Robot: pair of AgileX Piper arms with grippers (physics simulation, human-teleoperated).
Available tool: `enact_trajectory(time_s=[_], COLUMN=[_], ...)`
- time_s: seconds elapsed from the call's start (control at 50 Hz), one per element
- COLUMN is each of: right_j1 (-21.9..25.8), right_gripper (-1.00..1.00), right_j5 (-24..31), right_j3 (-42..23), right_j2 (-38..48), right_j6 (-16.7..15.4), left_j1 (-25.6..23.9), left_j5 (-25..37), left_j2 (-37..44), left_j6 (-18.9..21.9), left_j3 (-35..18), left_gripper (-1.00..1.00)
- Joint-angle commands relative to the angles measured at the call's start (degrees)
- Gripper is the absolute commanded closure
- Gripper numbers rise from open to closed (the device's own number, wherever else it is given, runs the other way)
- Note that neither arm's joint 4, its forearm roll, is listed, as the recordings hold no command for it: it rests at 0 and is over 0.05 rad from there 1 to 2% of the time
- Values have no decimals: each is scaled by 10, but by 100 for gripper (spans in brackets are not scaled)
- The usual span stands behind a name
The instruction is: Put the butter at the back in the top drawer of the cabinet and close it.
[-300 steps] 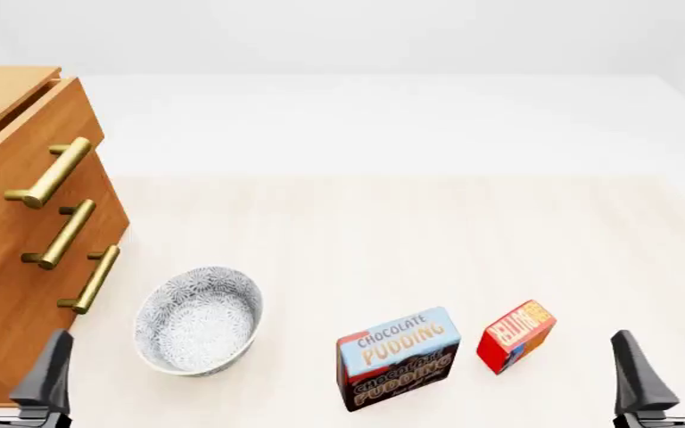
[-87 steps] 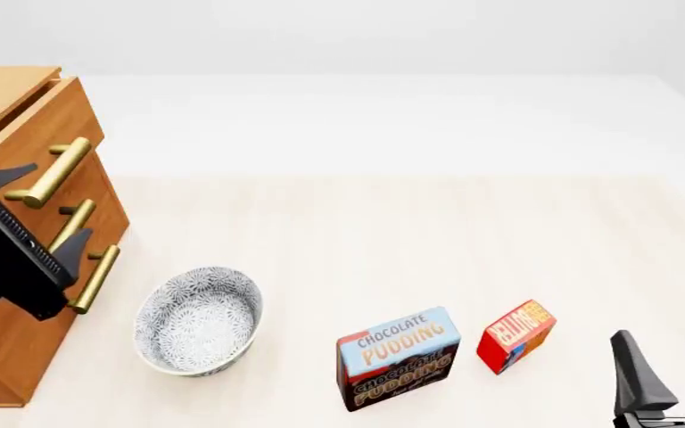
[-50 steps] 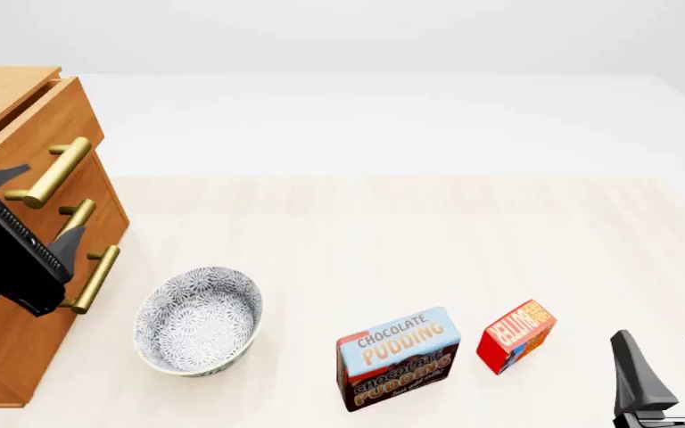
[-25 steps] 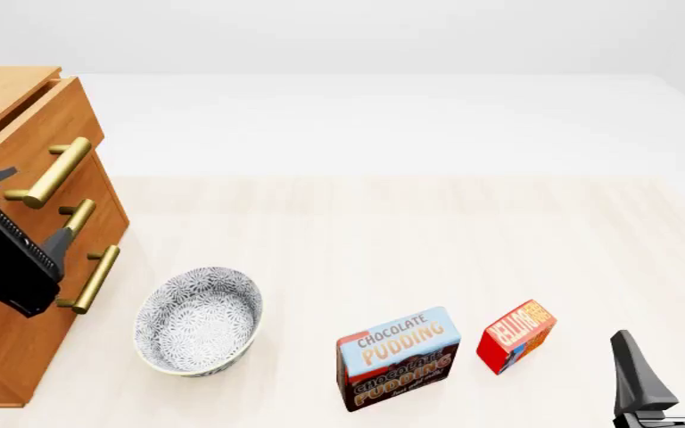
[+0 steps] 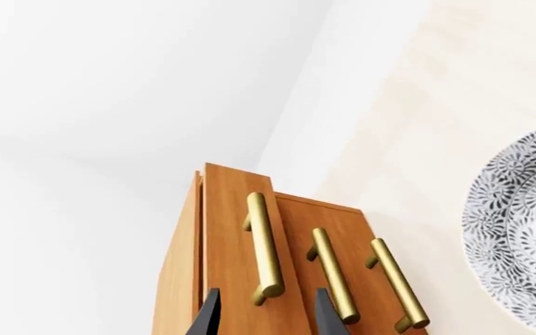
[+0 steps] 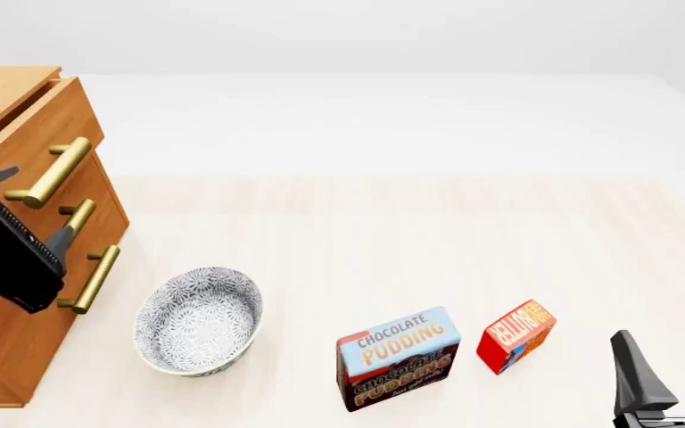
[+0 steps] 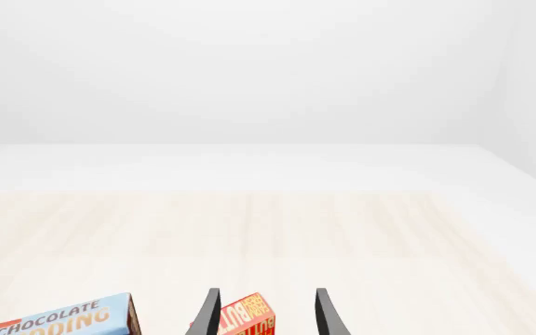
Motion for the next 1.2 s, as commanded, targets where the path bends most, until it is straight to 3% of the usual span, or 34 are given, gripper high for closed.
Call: enact_trajectory(time_s=[0.02,1.2], right_j1=[0,0], right_gripper=[-100,-100], right_j5=[0,0], right_j3=[0,0], right_j2=[0,0], right_j6=[0,0], left_j1=[1,7], left_j5=[-10,-41], left_j2=[10,54], left_j6=[-2,-10], left_j3=[0,-5], left_gripper=[-100,-100])
